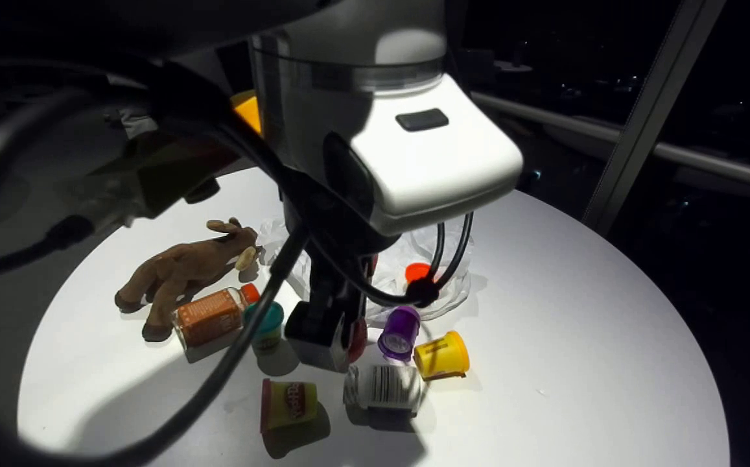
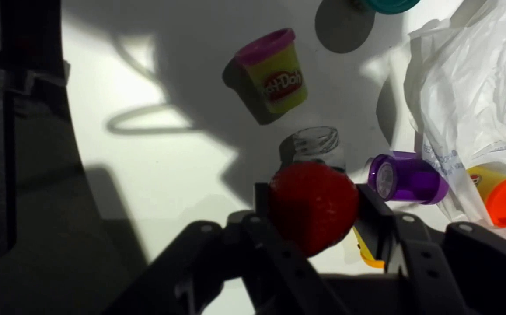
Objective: Remove the things from the plastic bag and put them on the table
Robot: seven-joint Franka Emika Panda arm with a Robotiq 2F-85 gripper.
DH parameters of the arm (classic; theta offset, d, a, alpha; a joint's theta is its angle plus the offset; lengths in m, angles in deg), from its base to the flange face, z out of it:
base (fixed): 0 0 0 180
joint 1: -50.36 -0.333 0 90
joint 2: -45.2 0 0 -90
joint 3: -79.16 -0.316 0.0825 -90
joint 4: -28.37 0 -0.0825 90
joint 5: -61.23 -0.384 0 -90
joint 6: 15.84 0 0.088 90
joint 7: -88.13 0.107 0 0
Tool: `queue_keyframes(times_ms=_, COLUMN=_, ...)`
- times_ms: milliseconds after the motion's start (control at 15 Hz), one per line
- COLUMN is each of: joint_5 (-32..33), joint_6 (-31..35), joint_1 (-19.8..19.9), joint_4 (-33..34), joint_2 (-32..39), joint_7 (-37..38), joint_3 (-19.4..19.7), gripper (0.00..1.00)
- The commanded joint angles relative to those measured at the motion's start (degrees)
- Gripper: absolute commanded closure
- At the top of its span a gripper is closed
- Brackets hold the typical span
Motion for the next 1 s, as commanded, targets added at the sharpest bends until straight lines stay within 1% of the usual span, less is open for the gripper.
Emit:
queue_keyframes(times_ms=0, joint_5=7.4, joint_6=-1.3, joint_1=4.1, joint_4=-4.3, joint_2=-6.5, joint_7=3.6, joint_3=-1.2, gripper=0.75)
queue_keyframes(times_ms=133, joint_5=7.8, joint_6=-4.0, joint_1=5.5, joint_4=-5.1, joint_2=-8.2, joint_7=3.5, joint_3=-1.8, gripper=0.75)
queue_keyframes(times_ms=200, joint_5=6.5, joint_6=-6.2, joint_1=5.7, joint_4=-3.0, joint_2=-7.1, joint_7=2.8, joint_3=-2.0, gripper=0.75)
queue_keyframes(times_ms=333, joint_5=3.7, joint_6=-9.4, joint_1=5.7, joint_4=-3.0, joint_2=-8.5, joint_7=1.2, joint_3=-2.0, gripper=0.75)
queue_keyframes(times_ms=400, joint_5=3.1, joint_6=-9.9, joint_1=5.7, joint_4=-3.4, joint_2=-9.2, joint_7=1.2, joint_3=-2.1, gripper=0.75)
queue_keyframes(times_ms=467, joint_5=-2.1, joint_6=0.6, joint_1=4.8, joint_4=-1.0, joint_2=5.2, joint_7=-4.2, joint_3=-0.3, gripper=0.75)
queue_keyframes(times_ms=533, joint_5=-5.2, joint_6=1.5, joint_1=4.4, joint_4=-0.7, joint_2=5.9, joint_7=-6.7, joint_3=0.0, gripper=0.75)
queue_keyframes(times_ms=667, joint_5=-15.4, joint_6=4.5, joint_1=4.1, joint_4=1.3, joint_2=11.5, joint_7=-15.4, joint_3=-0.7, gripper=0.75)
queue_keyframes(times_ms=733, joint_5=-20.1, joint_6=4.4, joint_1=5.8, joint_4=3.0, joint_2=14.1, joint_7=-19.0, joint_3=-2.8, gripper=0.75)
queue_keyframes(times_ms=800, joint_5=-25.0, joint_6=5.4, joint_1=8.2, joint_4=5.1, joint_2=17.9, joint_7=-23.1, joint_3=-5.5, gripper=0.75)
queue_keyframes(times_ms=933, joint_5=-34.3, joint_6=7.6, joint_1=11.9, joint_4=10.4, joint_2=25.5, joint_7=-31.1, joint_3=-9.9, gripper=0.75)
